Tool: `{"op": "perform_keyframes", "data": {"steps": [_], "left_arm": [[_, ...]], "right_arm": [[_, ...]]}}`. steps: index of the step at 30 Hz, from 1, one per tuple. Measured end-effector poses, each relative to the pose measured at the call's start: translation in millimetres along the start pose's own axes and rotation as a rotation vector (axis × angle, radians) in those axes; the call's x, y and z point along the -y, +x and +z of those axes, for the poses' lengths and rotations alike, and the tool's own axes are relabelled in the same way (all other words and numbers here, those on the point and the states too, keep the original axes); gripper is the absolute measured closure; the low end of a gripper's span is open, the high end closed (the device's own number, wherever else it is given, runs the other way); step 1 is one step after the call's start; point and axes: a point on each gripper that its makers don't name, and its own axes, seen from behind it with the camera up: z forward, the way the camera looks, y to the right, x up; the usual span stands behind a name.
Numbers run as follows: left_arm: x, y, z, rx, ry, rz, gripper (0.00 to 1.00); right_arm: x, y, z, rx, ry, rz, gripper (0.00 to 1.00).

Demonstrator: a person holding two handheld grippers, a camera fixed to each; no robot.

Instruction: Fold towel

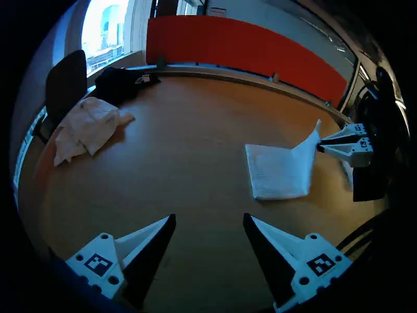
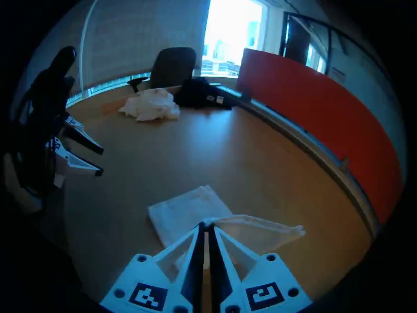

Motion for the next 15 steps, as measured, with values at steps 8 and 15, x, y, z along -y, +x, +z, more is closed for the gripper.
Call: {"op": "perform_keyframes", "data": {"steps": [8,15], "left_arm": [[14.4,-3.5,-5.8,-0.009,0.02,-0.037,0.04],[22.5,-6.9,-7.3,-0.009,0.027,-0.068,0.04]], "right_arm": [[48.9,1.0,55.9,0.037,0.108,-0.027,0.95],[72.4,-21.5,87.2,0.099,0.169,-0.022,0.95]]}}
